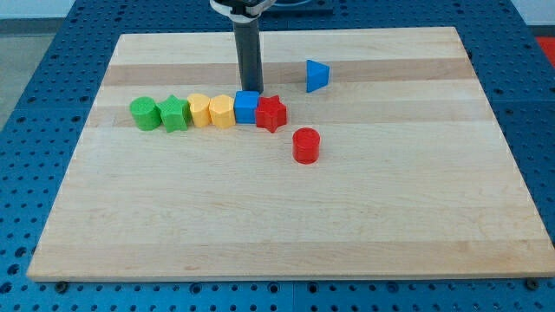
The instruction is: Slightly move the blue cube to the bottom
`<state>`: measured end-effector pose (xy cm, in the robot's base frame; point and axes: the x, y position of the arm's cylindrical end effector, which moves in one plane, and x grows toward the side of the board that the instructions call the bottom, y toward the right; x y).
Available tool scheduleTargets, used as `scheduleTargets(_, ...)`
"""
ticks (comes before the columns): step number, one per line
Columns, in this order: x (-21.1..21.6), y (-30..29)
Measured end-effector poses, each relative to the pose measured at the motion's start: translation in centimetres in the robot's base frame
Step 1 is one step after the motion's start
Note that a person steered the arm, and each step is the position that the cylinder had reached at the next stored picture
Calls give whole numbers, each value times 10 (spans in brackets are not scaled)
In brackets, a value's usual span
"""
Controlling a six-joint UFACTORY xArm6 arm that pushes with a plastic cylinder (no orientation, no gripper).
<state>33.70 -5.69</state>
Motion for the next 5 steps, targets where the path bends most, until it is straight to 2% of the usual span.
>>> scheduleTargets(5, 13, 0)
